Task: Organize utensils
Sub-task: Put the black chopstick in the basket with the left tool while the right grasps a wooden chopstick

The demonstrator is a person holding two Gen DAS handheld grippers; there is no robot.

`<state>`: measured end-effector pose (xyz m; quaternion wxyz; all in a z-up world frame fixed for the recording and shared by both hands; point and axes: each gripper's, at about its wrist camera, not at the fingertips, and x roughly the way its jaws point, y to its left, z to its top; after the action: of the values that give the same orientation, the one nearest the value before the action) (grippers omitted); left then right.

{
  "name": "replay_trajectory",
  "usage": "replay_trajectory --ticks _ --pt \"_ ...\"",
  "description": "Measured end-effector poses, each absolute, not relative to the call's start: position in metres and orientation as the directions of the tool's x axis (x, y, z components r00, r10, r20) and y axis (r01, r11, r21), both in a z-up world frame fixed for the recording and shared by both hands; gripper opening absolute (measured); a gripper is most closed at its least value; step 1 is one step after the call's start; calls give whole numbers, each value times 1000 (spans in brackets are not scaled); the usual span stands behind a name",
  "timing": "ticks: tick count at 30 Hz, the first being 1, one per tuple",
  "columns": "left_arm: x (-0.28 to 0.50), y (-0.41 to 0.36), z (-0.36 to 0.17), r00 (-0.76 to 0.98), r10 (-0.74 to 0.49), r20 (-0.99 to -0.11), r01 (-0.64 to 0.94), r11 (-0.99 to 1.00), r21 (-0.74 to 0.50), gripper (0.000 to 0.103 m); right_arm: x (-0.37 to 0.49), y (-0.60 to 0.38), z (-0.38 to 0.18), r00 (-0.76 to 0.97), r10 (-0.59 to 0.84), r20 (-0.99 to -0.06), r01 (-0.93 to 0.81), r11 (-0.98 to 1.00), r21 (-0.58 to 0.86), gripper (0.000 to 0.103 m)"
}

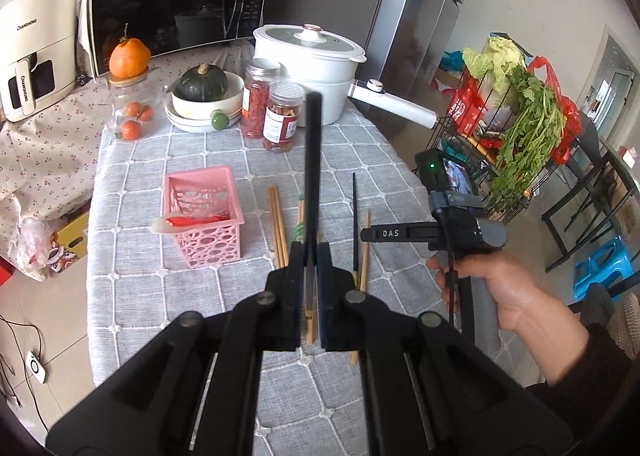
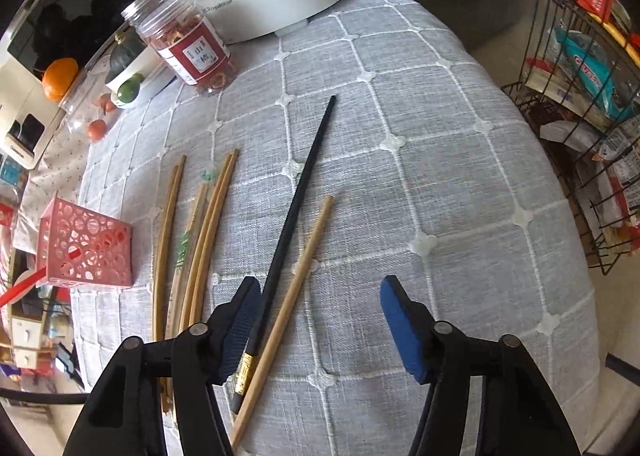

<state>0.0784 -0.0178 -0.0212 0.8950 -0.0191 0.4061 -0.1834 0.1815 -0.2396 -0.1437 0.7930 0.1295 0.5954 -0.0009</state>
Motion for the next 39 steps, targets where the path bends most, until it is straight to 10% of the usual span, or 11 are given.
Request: replay_trajectory --ticks 17,39 --pt "67 13 -31 606 -301 -737 257 950 -177 6 186 -205 -156 267 27 -963 78 996 50 6" --pt "54 35 36 835 -214 -508 147 975 -169 7 92 -201 11 659 281 -698 -140 957 253 6"
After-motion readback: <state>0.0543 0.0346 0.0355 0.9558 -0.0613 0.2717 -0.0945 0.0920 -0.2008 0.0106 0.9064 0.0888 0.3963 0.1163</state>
